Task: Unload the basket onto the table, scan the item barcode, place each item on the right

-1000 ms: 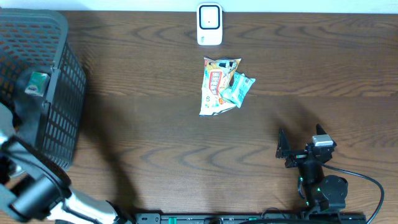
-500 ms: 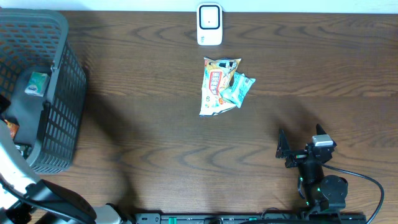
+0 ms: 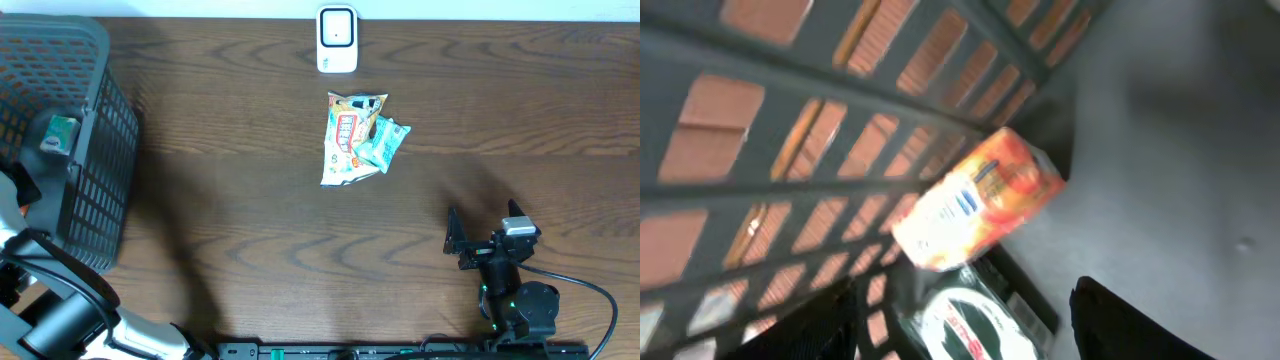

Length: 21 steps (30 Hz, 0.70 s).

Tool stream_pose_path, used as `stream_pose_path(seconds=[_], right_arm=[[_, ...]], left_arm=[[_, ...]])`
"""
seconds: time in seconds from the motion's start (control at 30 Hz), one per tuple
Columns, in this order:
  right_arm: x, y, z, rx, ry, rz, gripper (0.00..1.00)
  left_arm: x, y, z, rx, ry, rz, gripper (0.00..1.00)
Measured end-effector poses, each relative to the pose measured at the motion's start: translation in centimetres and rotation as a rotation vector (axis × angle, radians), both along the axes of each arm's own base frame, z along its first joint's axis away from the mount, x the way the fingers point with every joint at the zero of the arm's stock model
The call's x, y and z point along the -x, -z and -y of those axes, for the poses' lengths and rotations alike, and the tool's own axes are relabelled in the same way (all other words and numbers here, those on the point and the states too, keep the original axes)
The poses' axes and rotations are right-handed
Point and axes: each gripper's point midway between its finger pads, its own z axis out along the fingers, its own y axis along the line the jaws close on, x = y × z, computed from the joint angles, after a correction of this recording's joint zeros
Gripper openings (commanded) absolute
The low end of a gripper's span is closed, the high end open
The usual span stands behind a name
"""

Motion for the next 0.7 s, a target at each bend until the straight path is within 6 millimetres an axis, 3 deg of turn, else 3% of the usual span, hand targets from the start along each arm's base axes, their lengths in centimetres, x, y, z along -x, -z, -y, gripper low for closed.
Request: stream_pose_path(seconds=[0.43, 0.7], right_arm=[[0.0, 0.0, 0.0, 0.0, 0.0, 0.0, 0.99], [0.0, 0.0, 0.0, 0.0, 0.0, 0.0, 0.99]], left_arm=[[-0.1, 4.8, -1.0, 0.035, 0.087, -0.131, 0.67], [1.9, 4.9, -2.9, 0.028, 0.033, -0.127, 0.65]])
